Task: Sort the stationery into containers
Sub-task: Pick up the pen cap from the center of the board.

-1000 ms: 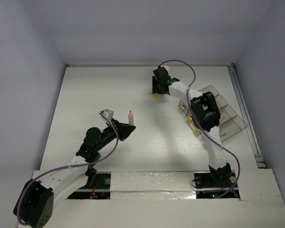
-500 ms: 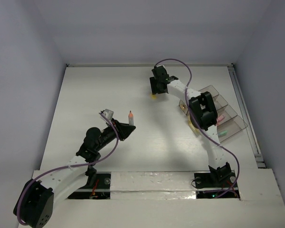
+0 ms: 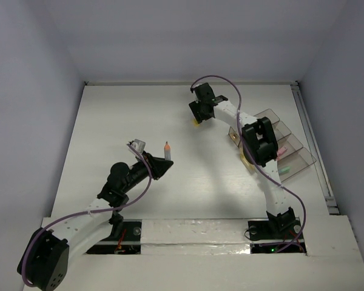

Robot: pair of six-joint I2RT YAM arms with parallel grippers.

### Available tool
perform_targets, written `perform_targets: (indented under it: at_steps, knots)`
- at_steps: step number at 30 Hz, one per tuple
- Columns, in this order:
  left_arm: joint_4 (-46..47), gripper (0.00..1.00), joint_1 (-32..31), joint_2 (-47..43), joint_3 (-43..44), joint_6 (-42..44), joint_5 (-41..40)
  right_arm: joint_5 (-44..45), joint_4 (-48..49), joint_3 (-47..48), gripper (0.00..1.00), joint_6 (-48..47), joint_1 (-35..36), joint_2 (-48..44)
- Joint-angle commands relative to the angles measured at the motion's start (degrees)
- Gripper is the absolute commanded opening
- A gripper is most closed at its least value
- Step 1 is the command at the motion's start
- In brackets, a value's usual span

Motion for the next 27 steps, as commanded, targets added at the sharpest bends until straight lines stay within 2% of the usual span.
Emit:
perform_targets:
  at_steps: [1, 9, 11, 21, 27]
  knots:
    - [3.2, 0.0, -0.2, 0.5, 0.6, 0.5, 0.4, 0.3, -2.4, 3.6, 0.72, -5.5, 0.0, -0.1]
    - [3.8, 0.0, -0.2, 1.6, 0.6, 0.6, 0.6, 0.1, -2.6, 8.9, 0.68, -10.3, -1.7, 4.1]
    - [3.8, 0.0, -0.2, 1.8, 0.6, 0.7, 0.6, -2.2, -2.2, 9.4, 0.66, -10.5, -1.7, 4.4]
    - [4.5, 0.0, -0.2, 3.8, 1.1, 0.9, 0.6, -9.1, -1.4, 9.0, 0.6, -7.1, -3.3, 4.6]
    - [4.5, 0.0, -0.2, 4.1, 1.0, 1.0, 0.5, -10.2, -1.1, 8.9, 0.49, -5.1, -3.8, 5.4]
